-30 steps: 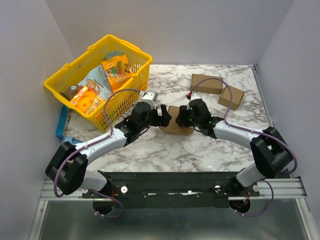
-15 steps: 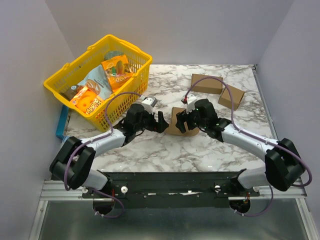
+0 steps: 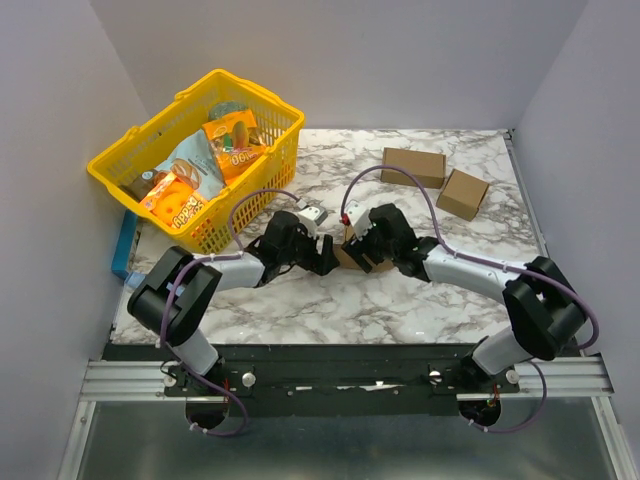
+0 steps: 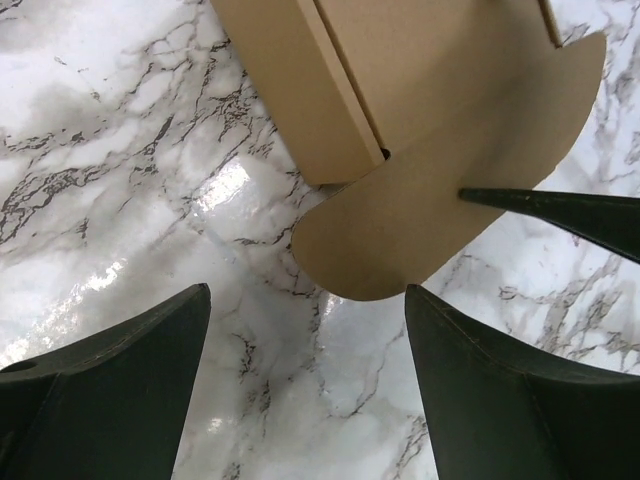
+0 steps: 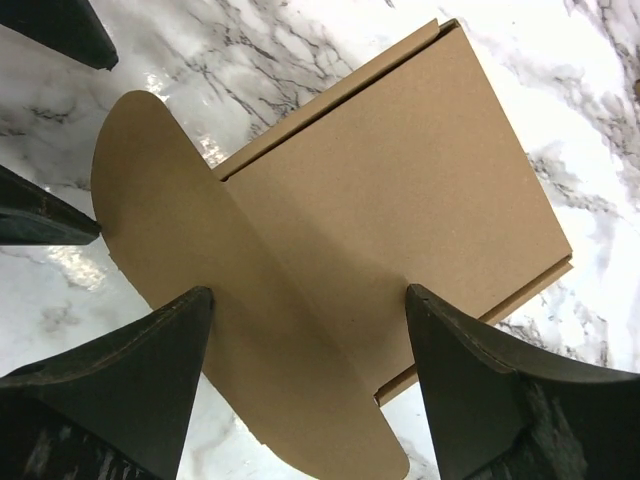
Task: Fold the paper box
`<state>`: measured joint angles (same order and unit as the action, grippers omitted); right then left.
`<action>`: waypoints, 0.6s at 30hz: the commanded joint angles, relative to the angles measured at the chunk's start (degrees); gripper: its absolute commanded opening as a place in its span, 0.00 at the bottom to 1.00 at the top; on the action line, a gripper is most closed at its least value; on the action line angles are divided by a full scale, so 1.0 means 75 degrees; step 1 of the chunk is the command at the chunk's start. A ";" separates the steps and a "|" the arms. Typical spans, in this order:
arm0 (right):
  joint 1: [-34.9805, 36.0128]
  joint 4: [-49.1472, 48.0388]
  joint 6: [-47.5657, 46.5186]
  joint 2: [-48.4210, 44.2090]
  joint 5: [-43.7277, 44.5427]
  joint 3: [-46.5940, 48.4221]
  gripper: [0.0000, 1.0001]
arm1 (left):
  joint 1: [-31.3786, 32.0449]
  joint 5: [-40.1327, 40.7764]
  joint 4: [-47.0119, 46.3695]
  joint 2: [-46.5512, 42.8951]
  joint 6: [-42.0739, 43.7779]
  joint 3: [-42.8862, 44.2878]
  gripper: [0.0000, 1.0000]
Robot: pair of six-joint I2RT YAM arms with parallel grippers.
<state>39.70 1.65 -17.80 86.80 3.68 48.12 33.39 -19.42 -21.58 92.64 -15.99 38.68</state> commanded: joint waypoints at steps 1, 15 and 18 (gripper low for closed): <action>0.0062 -0.0150 -0.0579 0.0297 0.0692 0.0030 0.85 | 0.0002 -0.0106 -0.0321 0.0234 0.0608 0.0304 0.87; 0.0062 0.0037 -0.0310 -0.0113 0.0575 0.0474 0.88 | 0.0025 -0.0340 -0.1517 0.0655 0.0807 0.0479 0.82; -0.0055 0.0260 0.0028 -0.0300 0.0342 0.0755 0.95 | 0.0013 -0.0574 -0.1563 0.0819 0.0913 0.0585 0.80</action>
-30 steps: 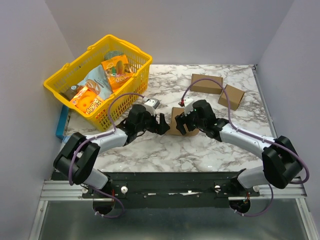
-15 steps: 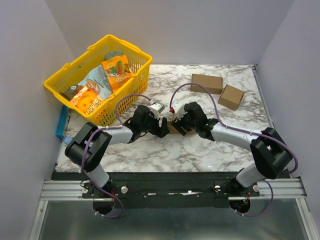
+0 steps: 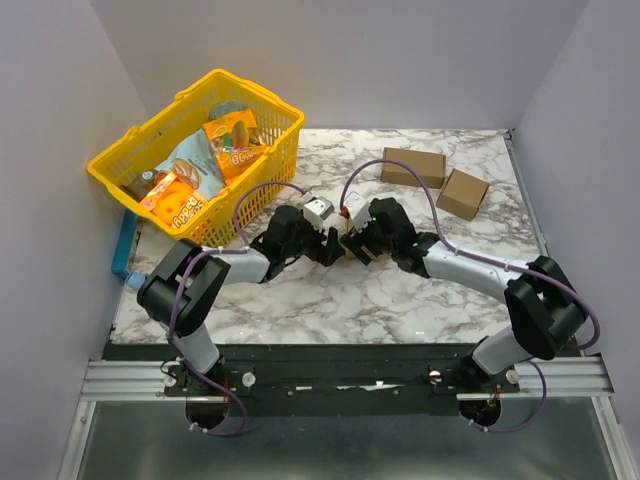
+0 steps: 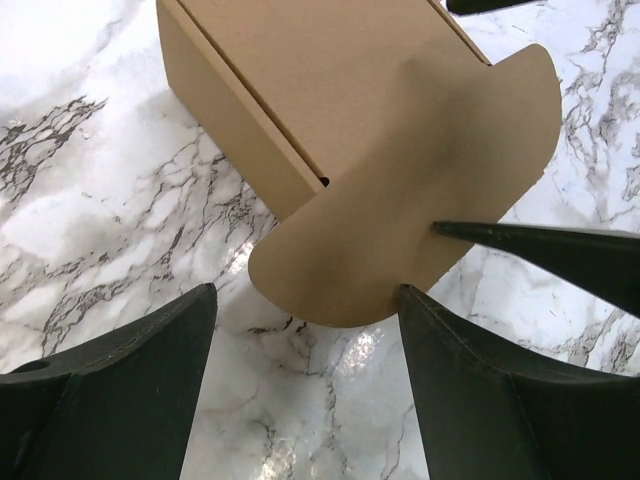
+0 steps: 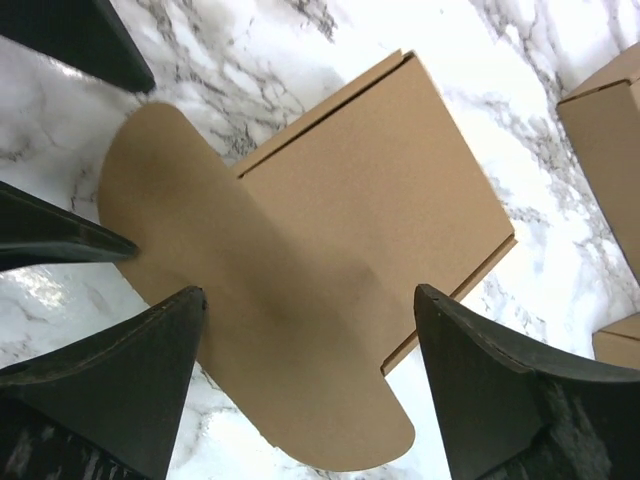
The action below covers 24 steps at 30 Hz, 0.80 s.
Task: Fold the paper box
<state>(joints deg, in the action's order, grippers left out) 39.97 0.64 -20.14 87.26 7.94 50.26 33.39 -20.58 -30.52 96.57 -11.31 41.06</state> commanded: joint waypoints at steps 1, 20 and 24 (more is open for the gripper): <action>-0.0172 0.0673 0.0690 -0.0397 -0.0343 0.0610 0.95 | 0.0025 -0.0443 -0.0383 0.0342 0.0313 0.0268 0.80; -0.2691 0.2984 0.0834 0.3199 -0.4642 0.5052 0.94 | 0.0025 -0.0514 -0.0594 0.0928 0.0312 0.0608 0.76; -0.2903 0.3101 0.0647 0.3621 -0.5359 0.5146 0.93 | 0.0025 -0.0514 -0.0653 0.0951 0.0360 0.0573 0.76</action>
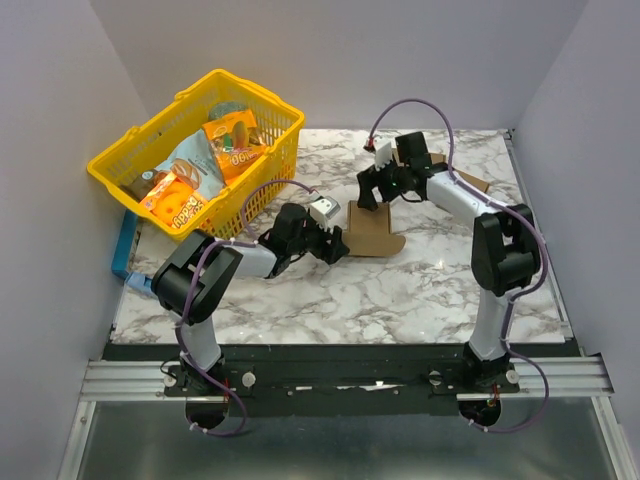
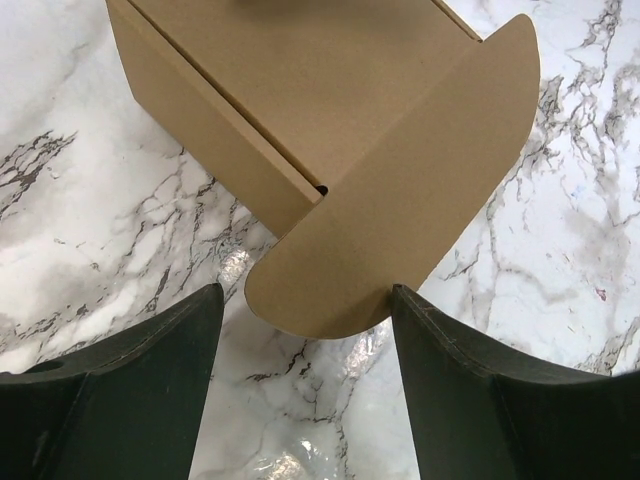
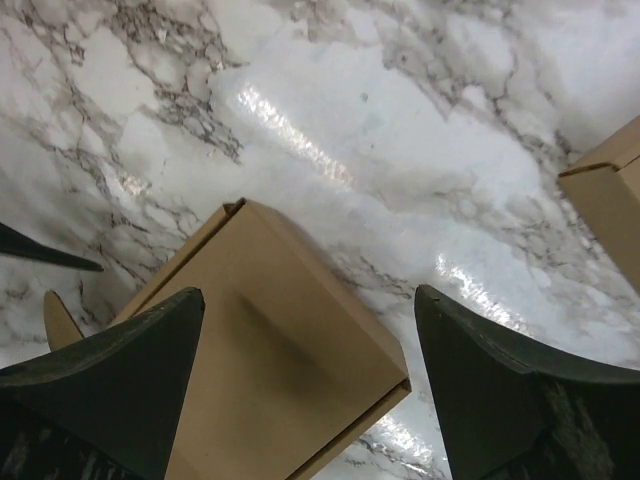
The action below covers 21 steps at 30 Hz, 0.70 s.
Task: Fold the paper box
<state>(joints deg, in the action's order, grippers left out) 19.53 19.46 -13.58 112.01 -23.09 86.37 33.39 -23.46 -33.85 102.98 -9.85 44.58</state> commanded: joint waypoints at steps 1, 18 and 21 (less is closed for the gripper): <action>-0.0201 0.0685 -0.0297 0.0393 -0.1361 0.0367 0.93 | 0.0025 -0.0129 -0.0222 0.0109 0.0164 0.0103 0.77; -0.0272 0.3254 -0.0217 0.1532 -0.2651 0.0932 0.75 | 0.0095 -0.0164 -0.0783 -0.0253 -0.0152 -0.0412 0.73; -0.0237 0.2773 0.0123 0.1006 -0.2815 0.0041 0.71 | 0.0235 -0.0270 -0.0796 -0.0545 -0.0281 -0.0763 0.69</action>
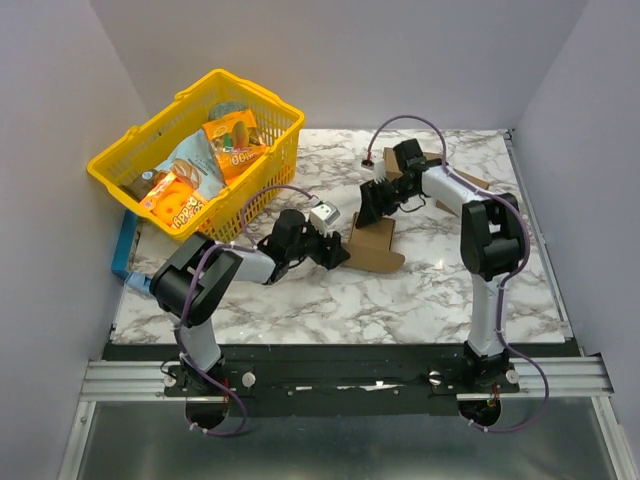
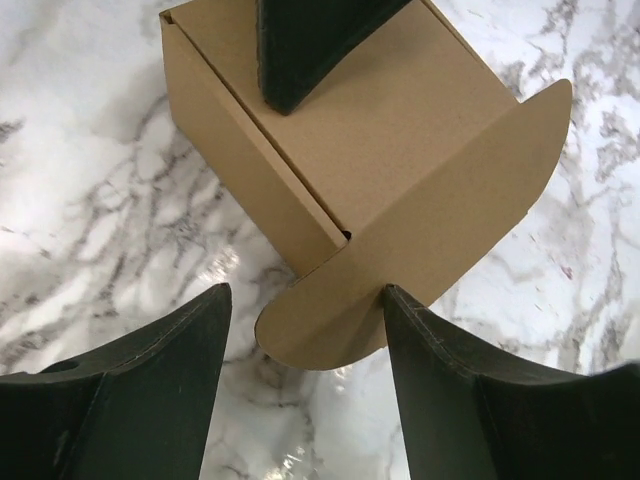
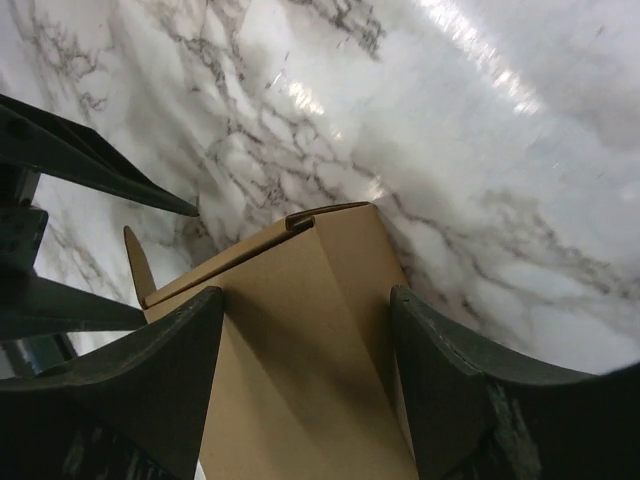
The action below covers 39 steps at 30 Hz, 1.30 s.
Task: Fold the paper box
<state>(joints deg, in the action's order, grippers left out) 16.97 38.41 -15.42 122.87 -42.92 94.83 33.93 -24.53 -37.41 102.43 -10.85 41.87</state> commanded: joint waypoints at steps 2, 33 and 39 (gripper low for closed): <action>0.0128 -0.0117 0.0672 -0.0678 -0.0254 -0.1485 0.69 | 0.0432 -0.0092 -0.0321 -0.0672 -0.0147 -0.0741 0.69; 0.0667 -0.0891 0.1610 -0.0539 -0.1906 -0.3151 0.53 | 0.2237 0.2616 -0.1176 -0.2301 0.0170 -0.2453 0.28; 0.0749 -0.0915 0.1728 -0.0784 -0.2118 -0.3151 0.54 | 0.2249 0.1854 -0.0815 -0.3157 -0.0146 -0.2559 0.07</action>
<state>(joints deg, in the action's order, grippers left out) 20.16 27.46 -3.16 115.87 -58.28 73.45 51.13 -9.10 -40.16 84.16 -10.79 21.61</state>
